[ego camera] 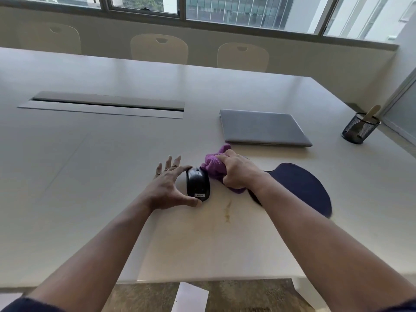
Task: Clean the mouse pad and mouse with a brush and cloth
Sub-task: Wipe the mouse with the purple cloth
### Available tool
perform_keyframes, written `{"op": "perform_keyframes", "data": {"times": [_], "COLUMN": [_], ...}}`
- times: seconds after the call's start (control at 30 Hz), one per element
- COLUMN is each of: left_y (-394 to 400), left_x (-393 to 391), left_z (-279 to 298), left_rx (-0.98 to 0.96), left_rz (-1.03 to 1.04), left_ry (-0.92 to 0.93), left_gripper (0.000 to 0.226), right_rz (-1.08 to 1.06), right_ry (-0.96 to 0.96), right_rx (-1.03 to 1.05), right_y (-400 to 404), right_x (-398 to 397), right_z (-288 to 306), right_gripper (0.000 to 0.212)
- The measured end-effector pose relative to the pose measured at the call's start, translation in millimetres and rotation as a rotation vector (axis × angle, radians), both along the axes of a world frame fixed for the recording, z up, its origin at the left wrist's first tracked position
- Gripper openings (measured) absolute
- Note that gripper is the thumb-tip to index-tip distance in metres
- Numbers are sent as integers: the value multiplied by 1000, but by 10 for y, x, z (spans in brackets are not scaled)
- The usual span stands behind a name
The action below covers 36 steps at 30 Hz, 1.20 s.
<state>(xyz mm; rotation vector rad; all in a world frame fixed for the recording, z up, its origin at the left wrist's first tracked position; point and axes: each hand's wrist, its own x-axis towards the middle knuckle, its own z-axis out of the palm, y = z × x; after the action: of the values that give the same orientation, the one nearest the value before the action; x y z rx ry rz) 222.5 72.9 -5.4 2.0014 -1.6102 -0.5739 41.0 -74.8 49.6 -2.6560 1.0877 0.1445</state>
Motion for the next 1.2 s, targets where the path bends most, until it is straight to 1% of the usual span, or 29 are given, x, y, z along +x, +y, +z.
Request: {"op": "perform_keyframes", "data": {"times": [0.07, 0.17, 0.2, 0.33, 0.4, 0.5, 0.57, 0.67, 0.73, 0.8, 0.87, 0.97, 1.2], "left_y": [2, 12, 14, 4, -3, 3, 26, 77, 96, 105, 120, 135, 77], "left_x": [5, 9, 10, -4, -16, 2, 55, 144, 191, 215, 226, 237, 232], "left_z": [0, 3, 2, 30, 49, 70, 77, 79, 83, 78, 68, 45, 63], "left_rx": [6, 24, 30, 34, 40, 48, 40, 5, -9, -6, 6, 23, 129], "left_rz": [-6, -12, -14, -2, 3, 12, 27, 44, 53, 58, 58, 57, 42], "left_ry": [0, -10, -17, -3, 3, -1, 4, 18, 13, 7, 2, 2, -26], "left_gripper": [118, 118, 117, 112, 112, 110, 109, 117, 119, 119, 118, 118, 125], "right_rz": [30, 42, 36, 41, 69, 118, 156, 208, 200, 155, 142, 155, 331], "right_ry": [-16, -27, -28, -42, -54, -79, -90, -42, -41, -145, -202, -119, -4], "right_rx": [-15, 0, 15, 36, 26, 8, 19, 84, 128, 130, 37, -19, 97], "right_y": [-13, -4, 0, 44, 71, 129, 177, 238, 253, 264, 296, 380, 525], "right_x": [-1, 7, 12, -4, -16, -84, -142, -227, -253, -234, -199, -187, -341], "right_z": [31, 110, 135, 160, 144, 127, 129, 162, 209, 230, 193, 68, 104], "right_gripper": [56, 26, 23, 25, 26, 21, 23, 32, 40, 49, 56, 56, 48]}}
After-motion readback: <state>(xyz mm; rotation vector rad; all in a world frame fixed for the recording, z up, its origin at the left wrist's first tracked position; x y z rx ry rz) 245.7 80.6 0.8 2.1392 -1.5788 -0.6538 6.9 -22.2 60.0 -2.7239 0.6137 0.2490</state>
